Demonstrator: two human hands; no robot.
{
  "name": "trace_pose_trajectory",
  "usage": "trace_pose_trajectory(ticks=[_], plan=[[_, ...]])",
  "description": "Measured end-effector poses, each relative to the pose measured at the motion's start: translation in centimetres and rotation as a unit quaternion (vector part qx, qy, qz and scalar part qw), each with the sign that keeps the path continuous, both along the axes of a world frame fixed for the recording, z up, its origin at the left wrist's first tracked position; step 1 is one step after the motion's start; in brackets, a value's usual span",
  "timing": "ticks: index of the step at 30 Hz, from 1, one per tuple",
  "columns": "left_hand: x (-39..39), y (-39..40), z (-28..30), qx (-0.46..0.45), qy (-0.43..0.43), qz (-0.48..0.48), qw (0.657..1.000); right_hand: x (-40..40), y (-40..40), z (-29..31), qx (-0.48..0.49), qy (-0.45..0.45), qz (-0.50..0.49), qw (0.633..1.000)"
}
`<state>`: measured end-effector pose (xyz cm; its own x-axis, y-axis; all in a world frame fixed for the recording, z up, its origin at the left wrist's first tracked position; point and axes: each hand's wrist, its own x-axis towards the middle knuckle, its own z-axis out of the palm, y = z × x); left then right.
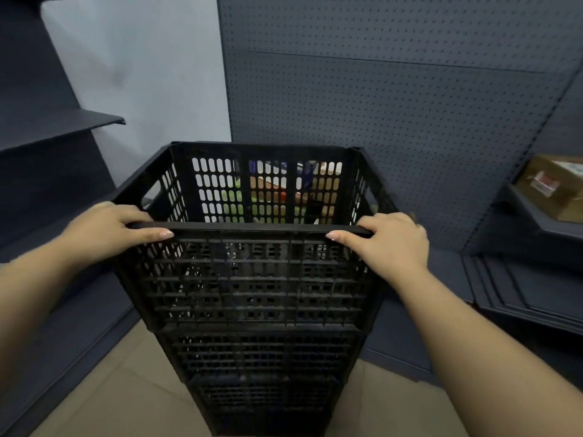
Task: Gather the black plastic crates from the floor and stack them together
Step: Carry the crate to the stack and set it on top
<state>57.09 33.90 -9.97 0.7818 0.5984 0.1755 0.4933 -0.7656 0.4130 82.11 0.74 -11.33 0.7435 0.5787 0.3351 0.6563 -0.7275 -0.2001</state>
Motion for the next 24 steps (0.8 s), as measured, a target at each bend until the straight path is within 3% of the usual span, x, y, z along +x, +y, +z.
trace_pose_trajectory(ticks=[6,16,22,24], plan=[[1.7,5.7,0.4,-0.043,-0.018,-0.036,0.998,-1.9,3.6,-0.1,0.006,0.013,-0.048,0.999],[4.3,12.4,0.1,-0.002,-0.032,-0.106,0.994,-3.4,8.0,-0.5,-0.027,-0.045,-0.120,0.991],[5.2,16.2,-0.2,0.016,0.016,-0.145,0.989,-5.1,10.2,-0.3,-0.066,-0.032,-0.169,0.983],[4.9,16.4,0.1,0.079,0.084,-0.122,0.986,-5.9,11.1,0.3,-0.087,0.004,-0.196,0.977]])
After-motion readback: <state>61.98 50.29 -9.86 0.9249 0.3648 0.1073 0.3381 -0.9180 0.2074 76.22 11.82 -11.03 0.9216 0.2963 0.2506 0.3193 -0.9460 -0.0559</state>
